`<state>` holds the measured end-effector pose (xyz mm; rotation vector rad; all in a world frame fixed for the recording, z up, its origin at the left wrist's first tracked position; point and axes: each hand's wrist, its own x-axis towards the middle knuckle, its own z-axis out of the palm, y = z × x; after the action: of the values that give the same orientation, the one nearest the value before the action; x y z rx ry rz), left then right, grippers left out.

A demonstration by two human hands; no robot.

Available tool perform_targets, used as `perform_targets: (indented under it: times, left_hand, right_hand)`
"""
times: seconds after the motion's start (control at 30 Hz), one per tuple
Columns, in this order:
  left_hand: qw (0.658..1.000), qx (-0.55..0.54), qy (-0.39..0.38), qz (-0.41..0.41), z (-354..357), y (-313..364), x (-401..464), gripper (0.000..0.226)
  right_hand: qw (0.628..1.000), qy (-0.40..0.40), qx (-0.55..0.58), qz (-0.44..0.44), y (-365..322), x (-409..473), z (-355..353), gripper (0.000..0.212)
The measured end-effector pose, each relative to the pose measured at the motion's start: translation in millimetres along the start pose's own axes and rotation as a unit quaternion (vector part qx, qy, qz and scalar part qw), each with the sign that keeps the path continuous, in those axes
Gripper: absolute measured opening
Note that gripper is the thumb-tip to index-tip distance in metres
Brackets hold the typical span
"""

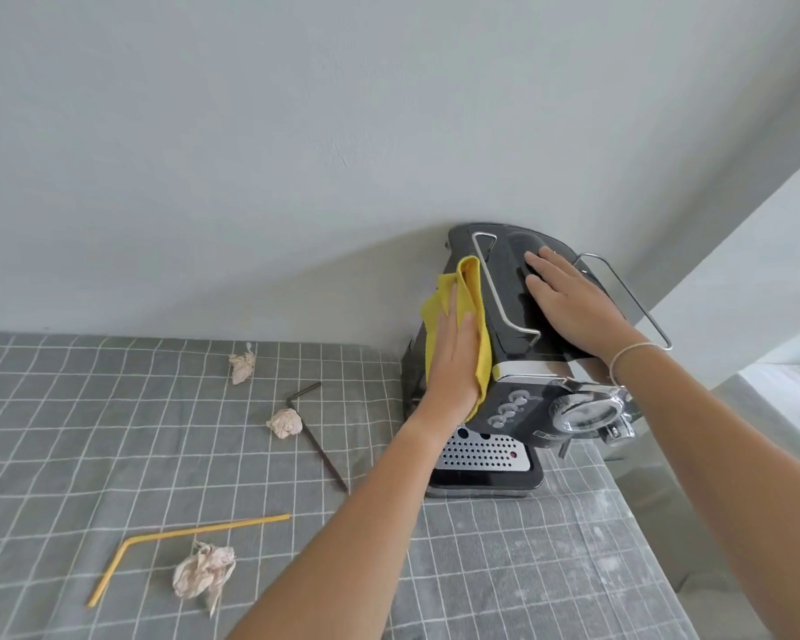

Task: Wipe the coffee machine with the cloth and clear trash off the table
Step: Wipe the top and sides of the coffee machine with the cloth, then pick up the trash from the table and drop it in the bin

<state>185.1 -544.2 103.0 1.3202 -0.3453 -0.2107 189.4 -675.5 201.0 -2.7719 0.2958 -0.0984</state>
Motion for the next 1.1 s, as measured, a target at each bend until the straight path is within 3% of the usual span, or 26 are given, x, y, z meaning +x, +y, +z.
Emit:
perform_targets:
  times: [0.23, 0.33, 0.5, 0.67, 0.77, 0.97, 1.1]
  left_hand:
    - [1.000, -0.010, 0.006, -0.027, 5.7, 16.5, -60.5, 0.045]
    - [0.989, -0.082, 0.023, -0.122, -2.8, 30.8, -81.1, 0.035]
    - [0.956, -0.174, 0.086, -0.221, -35.0, 49.1, -112.3, 0.029]
    - [0.962, -0.111, 0.141, -0.205, -61.3, 85.5, -153.2, 0.032]
    - [0.961, -0.079, 0.151, -0.216, -72.3, 93.1, -175.0, 0.037]
    - [0.968, 0.062, 0.109, -0.219, -50.6, 66.2, -202.7, 0.021]
    - [0.944, 0.144, 0.064, -0.289, -53.9, 21.1, -209.9, 0.048]
  right_hand:
    - [1.000, 0.010, 0.010, -0.014, 3.8, 2.8, 2.2, 0.046]
    - [0.996, 0.066, 0.045, -0.029, 3.8, -3.9, -1.9, 0.041]
    - [0.970, 0.171, 0.080, -0.150, -10.8, -39.6, -3.8, 0.032]
    - [0.932, 0.151, 0.160, -0.287, -34.1, -108.6, 8.2, 0.028]
    - [0.920, 0.124, 0.180, -0.326, -40.6, -144.1, 26.1, 0.028]
    - [0.935, 0.038, 0.209, -0.285, -24.7, -174.7, 72.8, 0.029]
    - [0.957, -0.004, 0.222, -0.187, -6.6, -174.2, 102.9, 0.029]
